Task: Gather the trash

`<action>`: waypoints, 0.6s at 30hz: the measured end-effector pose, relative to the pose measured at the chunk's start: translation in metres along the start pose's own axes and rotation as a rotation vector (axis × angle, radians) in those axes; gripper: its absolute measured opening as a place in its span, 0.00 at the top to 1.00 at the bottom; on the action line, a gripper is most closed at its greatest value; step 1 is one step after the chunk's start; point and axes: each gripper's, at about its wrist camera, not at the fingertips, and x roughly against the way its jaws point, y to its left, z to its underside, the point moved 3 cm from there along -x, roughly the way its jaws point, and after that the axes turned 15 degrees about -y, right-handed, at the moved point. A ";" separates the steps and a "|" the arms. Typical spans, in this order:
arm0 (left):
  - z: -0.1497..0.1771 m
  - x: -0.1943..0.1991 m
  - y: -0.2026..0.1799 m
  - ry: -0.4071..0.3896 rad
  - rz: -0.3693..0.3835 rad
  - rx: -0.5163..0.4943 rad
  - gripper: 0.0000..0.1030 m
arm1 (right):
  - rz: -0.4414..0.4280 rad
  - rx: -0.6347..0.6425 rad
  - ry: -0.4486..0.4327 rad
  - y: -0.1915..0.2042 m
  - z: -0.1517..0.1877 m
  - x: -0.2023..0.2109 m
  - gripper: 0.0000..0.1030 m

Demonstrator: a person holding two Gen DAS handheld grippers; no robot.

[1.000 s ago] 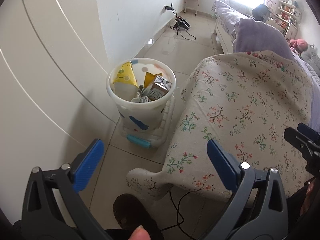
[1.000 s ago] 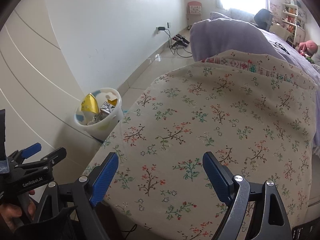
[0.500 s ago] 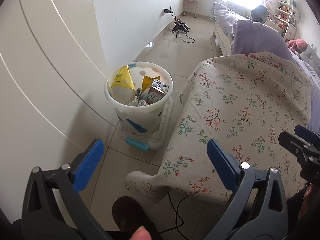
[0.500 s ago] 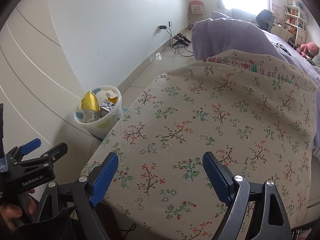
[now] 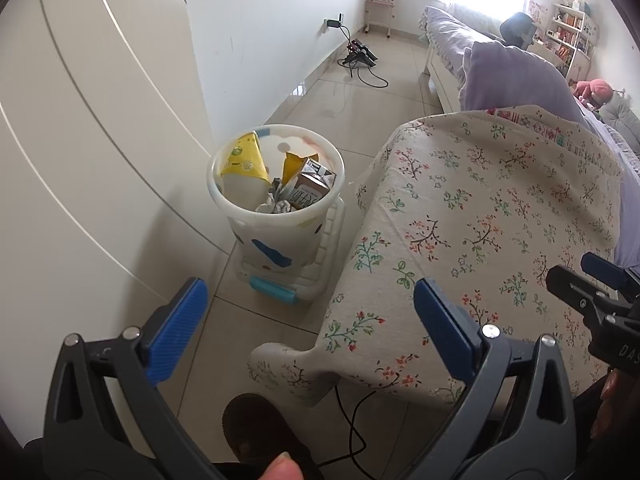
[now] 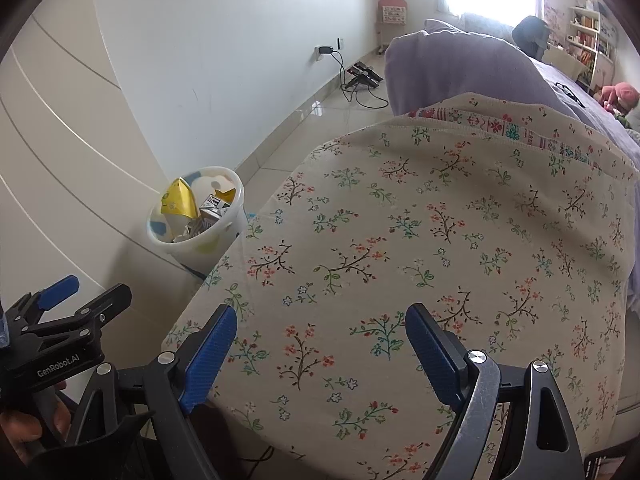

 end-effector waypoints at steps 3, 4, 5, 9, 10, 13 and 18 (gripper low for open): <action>-0.001 0.001 0.000 -0.002 0.000 0.001 0.01 | 0.002 0.000 0.000 0.000 0.000 0.000 0.15; -0.001 0.001 0.000 -0.003 0.000 0.000 0.01 | 0.002 0.000 0.000 0.000 0.000 0.000 0.15; -0.001 0.001 0.000 -0.003 0.000 0.001 0.01 | 0.002 -0.001 0.000 0.000 0.000 0.000 0.15; -0.001 0.001 -0.001 -0.001 -0.001 0.003 0.01 | 0.002 -0.002 0.000 0.000 0.000 0.000 0.15; -0.001 0.001 0.000 -0.001 0.001 0.002 0.01 | 0.002 -0.003 0.000 0.001 0.000 0.000 0.15; -0.001 0.001 0.000 -0.002 0.000 0.001 0.01 | 0.000 0.000 -0.001 0.000 0.001 0.000 0.15; -0.001 0.001 0.000 -0.001 0.000 0.002 0.01 | -0.003 0.003 0.000 0.001 0.001 0.000 0.15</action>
